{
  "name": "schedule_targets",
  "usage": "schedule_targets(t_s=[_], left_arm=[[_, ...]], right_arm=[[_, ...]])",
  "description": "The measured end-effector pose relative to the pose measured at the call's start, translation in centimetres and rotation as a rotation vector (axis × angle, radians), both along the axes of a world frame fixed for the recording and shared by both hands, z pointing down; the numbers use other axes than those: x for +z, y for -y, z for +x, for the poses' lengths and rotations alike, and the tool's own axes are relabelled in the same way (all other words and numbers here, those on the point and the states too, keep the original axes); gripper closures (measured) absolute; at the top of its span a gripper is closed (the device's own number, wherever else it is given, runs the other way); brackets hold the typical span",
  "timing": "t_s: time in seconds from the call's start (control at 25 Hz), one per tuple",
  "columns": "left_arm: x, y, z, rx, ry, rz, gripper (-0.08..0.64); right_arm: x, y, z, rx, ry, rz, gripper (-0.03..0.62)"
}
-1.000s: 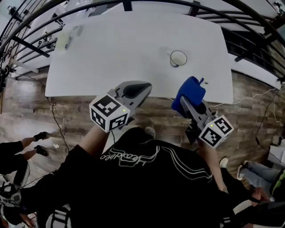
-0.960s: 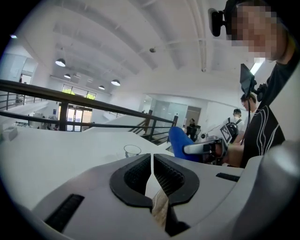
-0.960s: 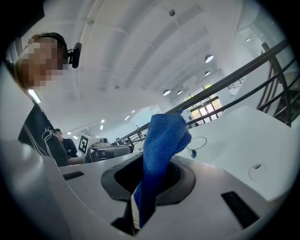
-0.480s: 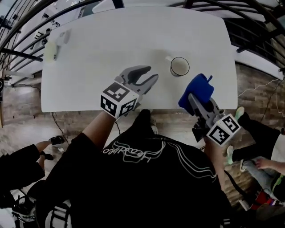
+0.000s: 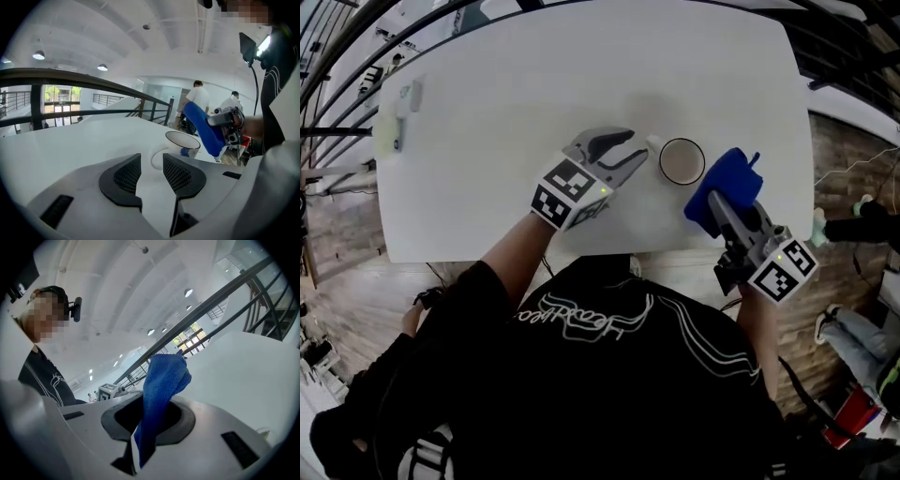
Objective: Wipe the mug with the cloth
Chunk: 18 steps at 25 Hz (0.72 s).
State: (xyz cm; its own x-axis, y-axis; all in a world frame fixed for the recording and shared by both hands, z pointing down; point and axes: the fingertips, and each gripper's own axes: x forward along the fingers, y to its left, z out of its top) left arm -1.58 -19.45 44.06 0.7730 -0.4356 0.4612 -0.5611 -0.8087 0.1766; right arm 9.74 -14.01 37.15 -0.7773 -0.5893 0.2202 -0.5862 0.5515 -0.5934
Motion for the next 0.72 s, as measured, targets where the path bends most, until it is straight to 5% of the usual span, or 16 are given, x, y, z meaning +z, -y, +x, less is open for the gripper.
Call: schedule_targets(t_s=[0.28, 0.72], left_arm=[[1.3, 0.7, 2.3, 0.146, 0.037, 0.053, 0.423], [1.7, 1.1, 3.1, 0.152, 0.07, 0.055, 0.483]], right_arm=[[0.9, 0.4, 0.3, 0.002, 0.031, -0.022, 0.538], [1.5, 0.1, 0.5, 0.0, 0.051, -0.042, 0.538]])
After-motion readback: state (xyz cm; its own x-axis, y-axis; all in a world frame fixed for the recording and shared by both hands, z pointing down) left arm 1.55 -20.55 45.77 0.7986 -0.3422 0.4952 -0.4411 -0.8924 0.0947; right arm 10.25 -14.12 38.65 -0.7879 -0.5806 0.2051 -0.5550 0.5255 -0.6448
